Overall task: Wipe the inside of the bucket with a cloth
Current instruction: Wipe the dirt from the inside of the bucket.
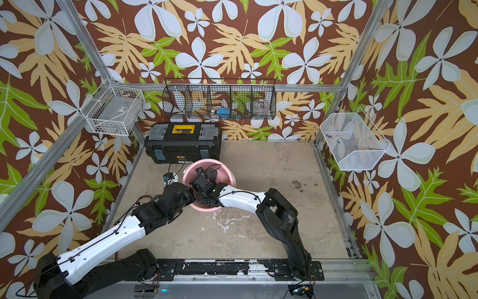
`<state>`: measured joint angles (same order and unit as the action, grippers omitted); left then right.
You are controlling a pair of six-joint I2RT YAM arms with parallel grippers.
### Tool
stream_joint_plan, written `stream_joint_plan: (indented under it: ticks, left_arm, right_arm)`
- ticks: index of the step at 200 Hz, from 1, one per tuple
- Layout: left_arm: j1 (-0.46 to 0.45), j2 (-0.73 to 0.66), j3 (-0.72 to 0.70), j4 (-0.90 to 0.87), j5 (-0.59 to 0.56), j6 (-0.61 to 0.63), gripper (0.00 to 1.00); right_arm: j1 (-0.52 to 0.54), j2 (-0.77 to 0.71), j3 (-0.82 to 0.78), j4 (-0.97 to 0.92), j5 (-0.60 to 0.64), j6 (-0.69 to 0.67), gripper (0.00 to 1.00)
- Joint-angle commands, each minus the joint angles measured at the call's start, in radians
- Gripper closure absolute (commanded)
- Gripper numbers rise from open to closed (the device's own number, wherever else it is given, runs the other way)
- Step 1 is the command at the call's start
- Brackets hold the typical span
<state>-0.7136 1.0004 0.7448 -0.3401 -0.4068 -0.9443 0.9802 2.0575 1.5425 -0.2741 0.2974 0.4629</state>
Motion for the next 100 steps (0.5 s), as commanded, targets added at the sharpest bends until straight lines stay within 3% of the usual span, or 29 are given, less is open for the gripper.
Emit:
stream_joint_plan:
  ticks: [1,27,55,100]
  left_arm:
    - [-0.006,-0.018,0.005,0.073,0.065,0.027,1.00]
    - [-0.006,-0.010,0.014,0.059,0.034,0.032,1.00]
    - [-0.006,-0.023,0.012,0.053,-0.002,0.021,1.00]
    - [-0.006,-0.002,0.015,0.043,-0.063,0.021,1.00]
  right_arm:
    - [0.001,0.015,0.017,-0.089,0.018,-0.068,1.00]
    - [0.005,-0.027,-0.020,-0.061,-0.155,-0.087,1.00]
    - [0.008,-0.016,0.015,-0.161,-0.297,-0.111,1.00]
    - [0.009,-0.086,-0.088,-0.140,-0.513,-0.130,1.00]
